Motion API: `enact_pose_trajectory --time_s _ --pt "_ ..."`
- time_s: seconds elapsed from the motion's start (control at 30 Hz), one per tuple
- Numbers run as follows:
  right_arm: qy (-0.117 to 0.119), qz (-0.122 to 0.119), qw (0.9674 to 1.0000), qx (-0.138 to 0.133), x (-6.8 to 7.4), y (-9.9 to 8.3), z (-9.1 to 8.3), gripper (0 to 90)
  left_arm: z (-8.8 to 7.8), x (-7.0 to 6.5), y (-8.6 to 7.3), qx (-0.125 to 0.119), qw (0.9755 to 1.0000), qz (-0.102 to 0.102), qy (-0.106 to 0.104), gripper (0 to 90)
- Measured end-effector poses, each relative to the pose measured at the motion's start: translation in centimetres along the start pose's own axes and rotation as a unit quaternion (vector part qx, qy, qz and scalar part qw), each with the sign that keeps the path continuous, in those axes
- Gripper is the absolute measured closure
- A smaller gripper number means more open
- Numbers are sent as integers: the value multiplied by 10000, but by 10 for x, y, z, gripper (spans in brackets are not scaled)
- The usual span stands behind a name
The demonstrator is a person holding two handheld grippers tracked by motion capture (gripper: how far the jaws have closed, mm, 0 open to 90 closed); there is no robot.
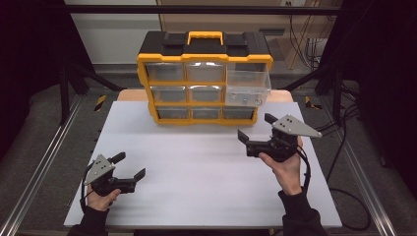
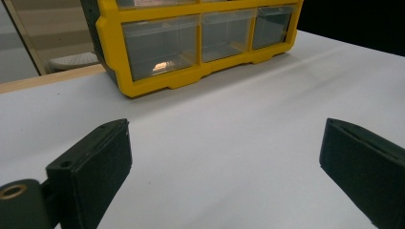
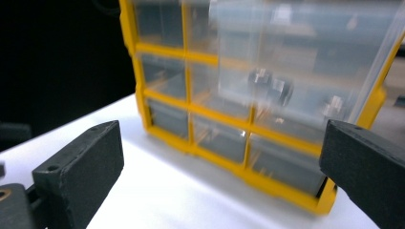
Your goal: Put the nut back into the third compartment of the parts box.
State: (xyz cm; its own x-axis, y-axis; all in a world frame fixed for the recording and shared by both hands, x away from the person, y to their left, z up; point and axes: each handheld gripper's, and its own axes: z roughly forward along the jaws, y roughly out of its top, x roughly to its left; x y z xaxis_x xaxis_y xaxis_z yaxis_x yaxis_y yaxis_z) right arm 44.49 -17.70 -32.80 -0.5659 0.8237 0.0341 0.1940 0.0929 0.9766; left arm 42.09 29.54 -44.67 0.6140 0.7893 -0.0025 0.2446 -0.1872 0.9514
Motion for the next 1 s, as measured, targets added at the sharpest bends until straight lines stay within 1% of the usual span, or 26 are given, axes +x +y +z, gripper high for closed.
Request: enact_pose_trajectory --time_s 0.07,0.17,0.43,0.53,0.6,0.63,0.7,0.83,1.0 --pt "45 14 10000 69 -1 -14 -1 17 0 0 0 -2 10000 6 -2 36" --pt "0 38 9998 172 -3 -33 -4 17 0 0 0 0 10000 10 2 36" --pt "3 135 9996 261 -11 -73 -14 17 0 -1 0 -20 10000 38 5 36" --pt "-97 167 9992 345 -15 -87 -18 20 0 -1 0 -22 10000 47 10 35" --pt "-156 193 9990 385 -18 -93 -20 19 0 -1 0 -28 10000 61 12 35" --pt "-197 192 9990 359 -19 -97 -22 21 0 -2 0 -31 10000 67 10 36" --pt "-175 225 9990 353 -21 -102 -24 17 0 -2 0 -43 10000 83 10 36" --pt "-156 194 9990 361 -25 -112 -29 17 0 -2 0 -55 9999 88 11 36" --pt "-156 229 9986 453 -27 -119 -29 18 1 -3 0 -62 9999 100 26 36"
